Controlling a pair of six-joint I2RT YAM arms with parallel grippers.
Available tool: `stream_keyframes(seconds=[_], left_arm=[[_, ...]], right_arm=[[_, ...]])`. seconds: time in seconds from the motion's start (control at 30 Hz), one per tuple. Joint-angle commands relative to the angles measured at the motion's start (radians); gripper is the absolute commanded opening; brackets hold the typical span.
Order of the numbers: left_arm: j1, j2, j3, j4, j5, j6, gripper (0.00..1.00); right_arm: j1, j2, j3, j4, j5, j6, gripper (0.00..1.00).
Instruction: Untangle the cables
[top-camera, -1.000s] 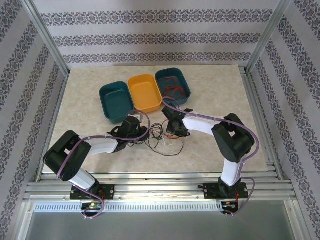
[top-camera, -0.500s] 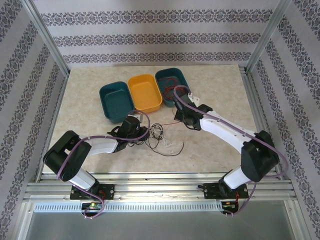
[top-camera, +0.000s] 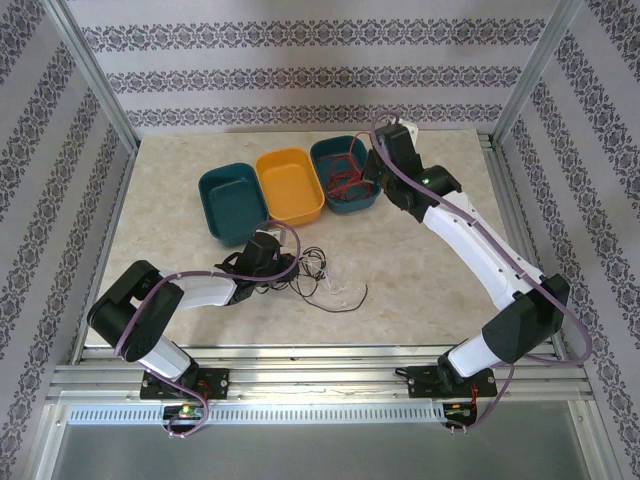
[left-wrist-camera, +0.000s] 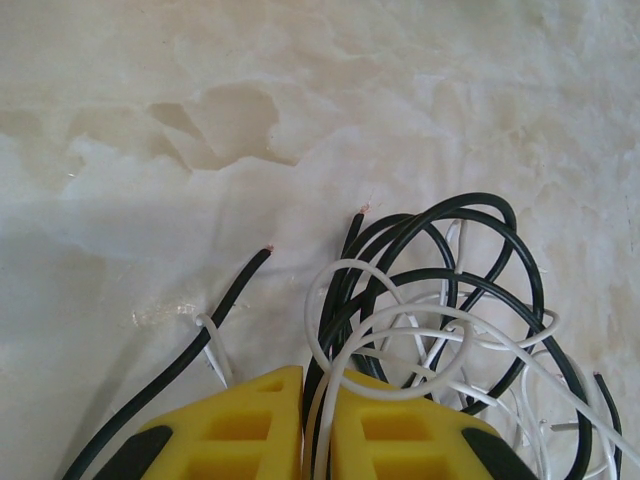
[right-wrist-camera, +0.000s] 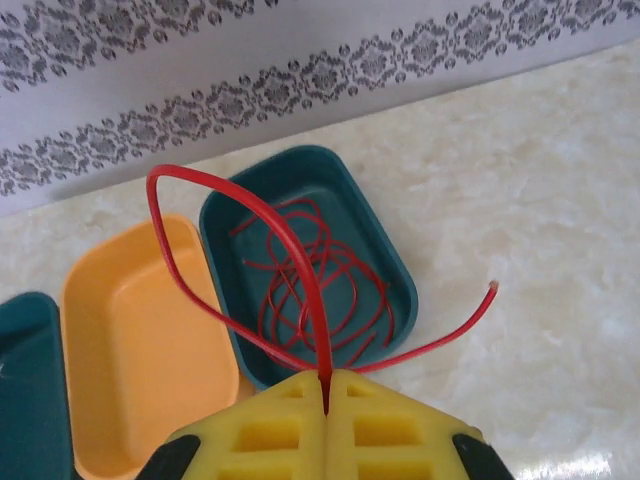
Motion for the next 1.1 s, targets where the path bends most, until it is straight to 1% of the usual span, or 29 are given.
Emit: stream_keyframes(seconds=[0.0,0.13,0.43,0.7,1.07], left_arm=[[0.012,0.022,0.012,0.029,0.008,-0.012,0.13],[0.012,0.028,0.016,0.028,0.016,-0.013,0.13],[0.012,0.034,0.019,0.026,0.028,-0.011,0.13],[0.012,0.039,0.024,0.024,0.027,-0.006,0.13],[0.012,0.06,0.025,0.04,0.036,-0.012,0.13]], right_arm=[[-0.011,0.081,0.071,-0.028,-0.018,-0.035,0.0],[-0.033,0.169,0.113,-0.022,-0.072,0.023,0.0],[-0.112,0.323,0.112,0.067,-0.242,0.204,0.0],[-0.131,0.432,0.185,0.08,-0.272,0.26,0.0],[-0.15,0.563,0.271,0.138,-0.382,0.372,0.0]])
